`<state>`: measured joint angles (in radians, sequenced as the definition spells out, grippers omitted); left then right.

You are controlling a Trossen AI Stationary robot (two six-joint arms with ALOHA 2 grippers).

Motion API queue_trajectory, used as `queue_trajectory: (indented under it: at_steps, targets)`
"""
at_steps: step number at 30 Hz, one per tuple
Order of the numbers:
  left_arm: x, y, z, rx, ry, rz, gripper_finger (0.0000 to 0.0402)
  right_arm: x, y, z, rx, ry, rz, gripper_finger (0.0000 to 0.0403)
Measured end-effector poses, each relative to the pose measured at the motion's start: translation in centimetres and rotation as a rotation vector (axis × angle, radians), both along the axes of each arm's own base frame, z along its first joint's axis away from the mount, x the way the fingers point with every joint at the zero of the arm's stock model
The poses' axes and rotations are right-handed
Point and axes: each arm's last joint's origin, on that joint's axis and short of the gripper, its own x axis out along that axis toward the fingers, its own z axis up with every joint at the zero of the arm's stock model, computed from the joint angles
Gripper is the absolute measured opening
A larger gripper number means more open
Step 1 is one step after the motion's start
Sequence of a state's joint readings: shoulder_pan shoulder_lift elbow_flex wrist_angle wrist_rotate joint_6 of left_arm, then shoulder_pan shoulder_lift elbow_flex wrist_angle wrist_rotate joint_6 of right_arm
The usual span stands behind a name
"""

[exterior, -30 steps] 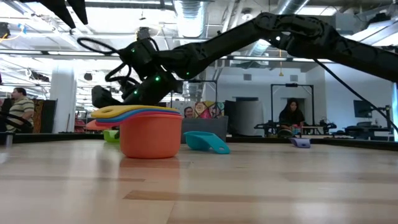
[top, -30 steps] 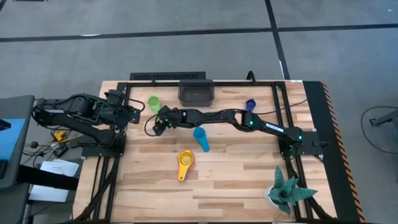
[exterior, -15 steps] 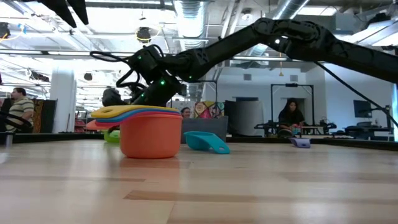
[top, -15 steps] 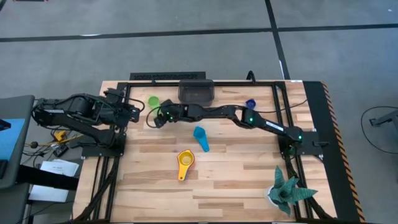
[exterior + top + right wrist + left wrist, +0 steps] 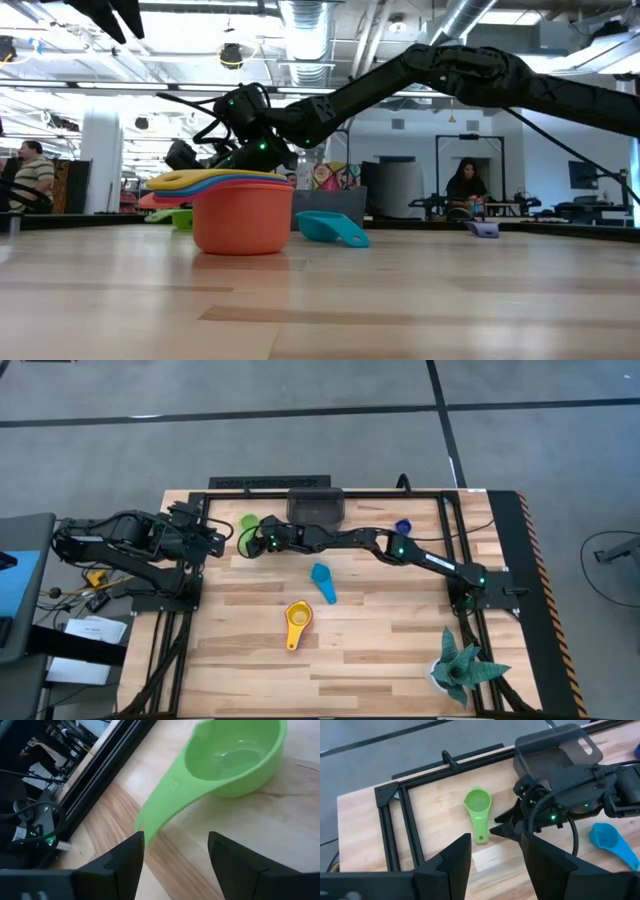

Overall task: Nest measuring cups in basket
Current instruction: Stack the green measuring cup on top of the yellow measuring cup

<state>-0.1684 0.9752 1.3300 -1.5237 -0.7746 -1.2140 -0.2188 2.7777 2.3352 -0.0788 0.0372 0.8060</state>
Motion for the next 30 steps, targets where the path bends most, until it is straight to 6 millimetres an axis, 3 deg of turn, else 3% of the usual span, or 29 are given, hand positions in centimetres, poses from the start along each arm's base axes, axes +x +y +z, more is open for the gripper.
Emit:
queue_trajectory:
  at_steps: [8,12,18,21,26,30]
  targets:
    - [0.2,0.0,0.1,-0.001,-0.042,0.023,0.0163,0.1,0.4,-0.2,0.008,0.003,0.039,0.0212]
    - [0.2,0.0,0.1,0.001,-0.037,0.020,0.0163,-0.3,1.7,0.8,-0.011,0.091,0.117,0.0195]
    - [-0.1,0.1,0.0,0.029,-0.010,0.028,0.0163,-1.3,2.8,4.9,-0.207,0.198,0.274,0.0183]
    - [0.0,0.1,0.1,0.053,-0.009,0.030,0.0163,-1.5,2.2,6.4,-0.329,0.188,0.341,0.0181]
    - [0.3,0.1,0.0,0.078,-0.004,0.039,0.0163,-1.8,0.3,6.6,-0.524,0.224,0.438,0.0177]
    - [0.9,0.0,-0.2,0.078,0.009,0.043,0.0163,-1.8,0.2,6.5,-0.674,0.258,0.536,0.0178]
